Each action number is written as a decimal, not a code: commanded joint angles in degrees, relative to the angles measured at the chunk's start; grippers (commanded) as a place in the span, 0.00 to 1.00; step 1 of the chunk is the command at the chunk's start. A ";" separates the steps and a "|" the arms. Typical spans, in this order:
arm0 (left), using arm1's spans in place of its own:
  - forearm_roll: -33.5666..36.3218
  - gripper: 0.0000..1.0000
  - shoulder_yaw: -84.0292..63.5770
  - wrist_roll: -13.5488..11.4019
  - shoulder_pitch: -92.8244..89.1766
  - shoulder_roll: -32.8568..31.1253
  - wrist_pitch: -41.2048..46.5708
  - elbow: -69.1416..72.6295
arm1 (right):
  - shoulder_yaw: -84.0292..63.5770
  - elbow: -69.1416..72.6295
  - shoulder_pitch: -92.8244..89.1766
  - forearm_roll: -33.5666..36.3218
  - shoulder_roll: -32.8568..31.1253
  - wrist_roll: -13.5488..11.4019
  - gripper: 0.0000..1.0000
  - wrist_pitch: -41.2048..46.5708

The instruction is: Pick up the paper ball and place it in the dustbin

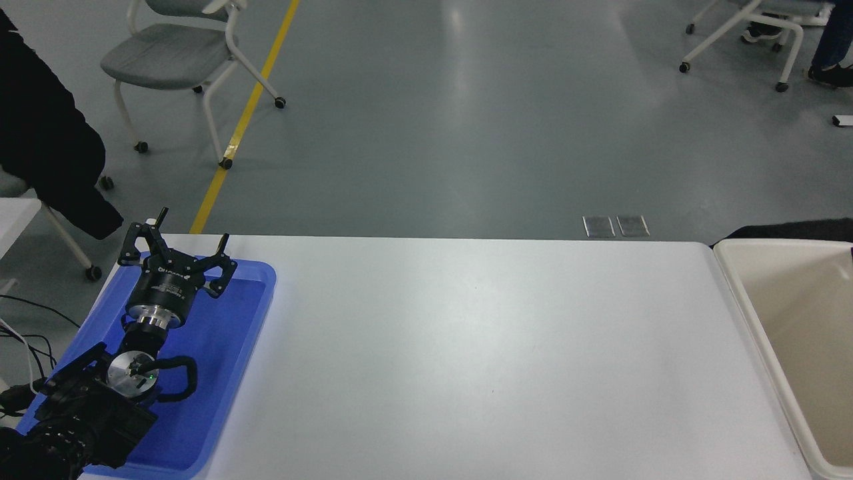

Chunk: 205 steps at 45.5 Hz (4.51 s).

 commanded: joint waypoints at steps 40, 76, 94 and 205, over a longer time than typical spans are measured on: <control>-0.01 1.00 -0.01 0.00 -0.01 0.07 0.00 0.08 | 16.58 -18.08 -35.14 -0.12 11.95 -2.85 0.00 -12.74; -0.01 1.00 -0.01 0.00 -0.01 0.07 0.00 0.08 | 16.93 -17.99 -34.79 -0.04 12.48 -2.85 0.08 -15.81; -0.01 1.00 -0.01 0.00 -0.01 0.07 0.00 0.08 | 20.53 -17.99 -34.61 -0.04 12.91 -2.94 1.00 -16.52; -0.01 1.00 -0.01 0.09 -0.01 -0.02 0.00 -0.09 | 98.05 -7.18 -44.36 57.97 27.59 1.63 1.00 -5.18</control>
